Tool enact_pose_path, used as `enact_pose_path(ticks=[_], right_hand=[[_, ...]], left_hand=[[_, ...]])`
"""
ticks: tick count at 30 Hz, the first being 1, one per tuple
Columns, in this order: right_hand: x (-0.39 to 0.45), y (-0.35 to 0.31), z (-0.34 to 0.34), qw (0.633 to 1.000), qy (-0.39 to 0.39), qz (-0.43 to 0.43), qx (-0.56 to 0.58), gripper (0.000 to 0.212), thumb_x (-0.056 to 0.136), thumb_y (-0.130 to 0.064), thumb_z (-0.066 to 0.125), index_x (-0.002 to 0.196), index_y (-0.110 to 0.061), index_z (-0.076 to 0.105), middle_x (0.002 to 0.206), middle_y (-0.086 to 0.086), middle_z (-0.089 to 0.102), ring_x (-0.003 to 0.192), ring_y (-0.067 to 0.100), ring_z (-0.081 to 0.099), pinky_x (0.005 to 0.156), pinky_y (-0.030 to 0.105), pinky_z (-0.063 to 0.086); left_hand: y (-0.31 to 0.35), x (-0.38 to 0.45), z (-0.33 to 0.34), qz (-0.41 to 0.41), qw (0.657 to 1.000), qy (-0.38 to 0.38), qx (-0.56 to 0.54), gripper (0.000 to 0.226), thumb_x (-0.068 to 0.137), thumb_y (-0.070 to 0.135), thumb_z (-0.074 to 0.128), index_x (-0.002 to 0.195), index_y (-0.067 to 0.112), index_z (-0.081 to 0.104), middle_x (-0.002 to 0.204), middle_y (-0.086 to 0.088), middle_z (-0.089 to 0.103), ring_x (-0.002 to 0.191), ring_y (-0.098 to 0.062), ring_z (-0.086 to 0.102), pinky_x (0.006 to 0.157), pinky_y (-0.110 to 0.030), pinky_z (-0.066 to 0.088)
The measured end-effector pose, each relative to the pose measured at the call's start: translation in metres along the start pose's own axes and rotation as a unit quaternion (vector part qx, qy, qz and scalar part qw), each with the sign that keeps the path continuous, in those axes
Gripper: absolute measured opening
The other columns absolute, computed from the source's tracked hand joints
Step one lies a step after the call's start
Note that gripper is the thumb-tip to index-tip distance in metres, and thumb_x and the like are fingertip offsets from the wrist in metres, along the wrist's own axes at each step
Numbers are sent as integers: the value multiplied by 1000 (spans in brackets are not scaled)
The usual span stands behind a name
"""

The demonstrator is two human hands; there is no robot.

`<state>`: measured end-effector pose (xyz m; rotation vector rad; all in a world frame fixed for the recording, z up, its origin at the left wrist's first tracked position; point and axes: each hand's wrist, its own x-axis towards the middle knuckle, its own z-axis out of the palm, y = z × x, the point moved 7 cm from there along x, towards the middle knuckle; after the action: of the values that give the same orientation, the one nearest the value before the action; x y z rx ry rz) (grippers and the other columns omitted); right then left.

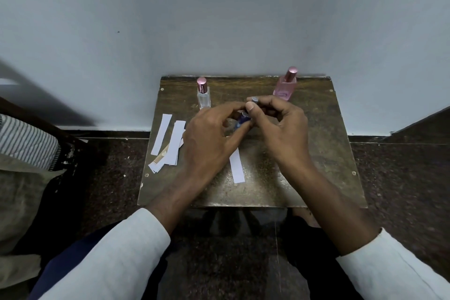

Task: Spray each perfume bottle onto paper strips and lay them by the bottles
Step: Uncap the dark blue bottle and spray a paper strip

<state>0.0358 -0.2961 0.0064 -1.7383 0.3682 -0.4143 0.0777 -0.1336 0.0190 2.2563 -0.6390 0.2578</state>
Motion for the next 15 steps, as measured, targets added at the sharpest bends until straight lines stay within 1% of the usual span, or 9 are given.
enact_pose_path(ticks=[1, 3, 5, 7, 9, 10, 11, 13, 15], right_hand=[[1, 3, 1, 1000, 2, 11, 22, 16, 96, -25, 80, 110, -19, 83, 101, -7, 82, 98, 8, 77, 91, 33, 63], [2, 9, 5, 995, -1, 43, 88, 17, 95, -20, 81, 111, -16, 83, 104, -2, 83, 103, 17, 78, 97, 44, 63], [3, 12, 9, 984, -4, 77, 159, 17, 94, -13, 81, 110, -11, 82, 106, 3, 83, 106, 22, 78, 100, 49, 62], [4, 13, 11, 979, -11, 91, 181, 17, 92, -11, 82, 109, -9, 82, 104, 5, 82, 101, 21, 78, 97, 47, 63], [1, 12, 17, 977, -39, 98, 184, 19, 93, -10, 81, 111, -5, 80, 104, 7, 82, 98, 21, 79, 88, 38, 64], [-1, 12, 21, 975, -53, 105, 188, 20, 94, -11, 80, 112, -4, 80, 105, 9, 82, 99, 22, 79, 85, 35, 64], [-3, 12, 26, 974, -61, 111, 190, 20, 95, -11, 79, 113, -4, 79, 107, 10, 82, 101, 25, 80, 85, 36, 65], [-3, 12, 30, 974, -58, 109, 187, 20, 95, -13, 78, 114, -5, 80, 109, 10, 82, 105, 28, 79, 91, 41, 64], [-1, 12, 33, 975, -51, 106, 187, 19, 95, -14, 79, 112, -5, 81, 109, 10, 82, 107, 29, 78, 96, 43, 63]], left_hand=[[0, 0, 1, 2, 1000, 3, -6, 34, 95, 41, 80, 127, 33, 74, 103, 18, 77, 89, -7, 63, 75, -31, 56], [-1, 3, 0, -2, 1000, 10, -30, 27, 96, 38, 79, 122, 31, 75, 97, 20, 74, 93, -8, 60, 76, -35, 54], [-2, 5, 1, -9, 998, 12, -54, 20, 98, 35, 77, 116, 28, 74, 94, 19, 71, 93, -8, 60, 78, -36, 54], [-4, 5, 4, -14, 996, 2, -83, 16, 100, 30, 74, 114, 23, 71, 97, 17, 71, 93, -9, 63, 78, -38, 55], [-9, 4, 9, -29, 993, -21, -112, 14, 104, 25, 68, 114, 17, 64, 97, 9, 70, 87, -11, 66, 74, -40, 56], [-11, 4, 11, -35, 992, -31, -119, 14, 104, 24, 66, 114, 15, 61, 95, 6, 68, 84, -11, 66, 71, -38, 55], [-14, 4, 11, -38, 991, -35, -120, 14, 105, 23, 65, 113, 13, 59, 94, 5, 66, 81, -11, 65, 69, -36, 55], [-17, 5, 10, -31, 991, -39, -121, 12, 106, 19, 62, 114, 12, 56, 93, 3, 63, 80, -10, 62, 67, -30, 52], [-16, 6, 10, -24, 991, -51, -122, 8, 109, 18, 56, 115, 14, 51, 92, 4, 58, 80, -7, 58, 65, -20, 45]])
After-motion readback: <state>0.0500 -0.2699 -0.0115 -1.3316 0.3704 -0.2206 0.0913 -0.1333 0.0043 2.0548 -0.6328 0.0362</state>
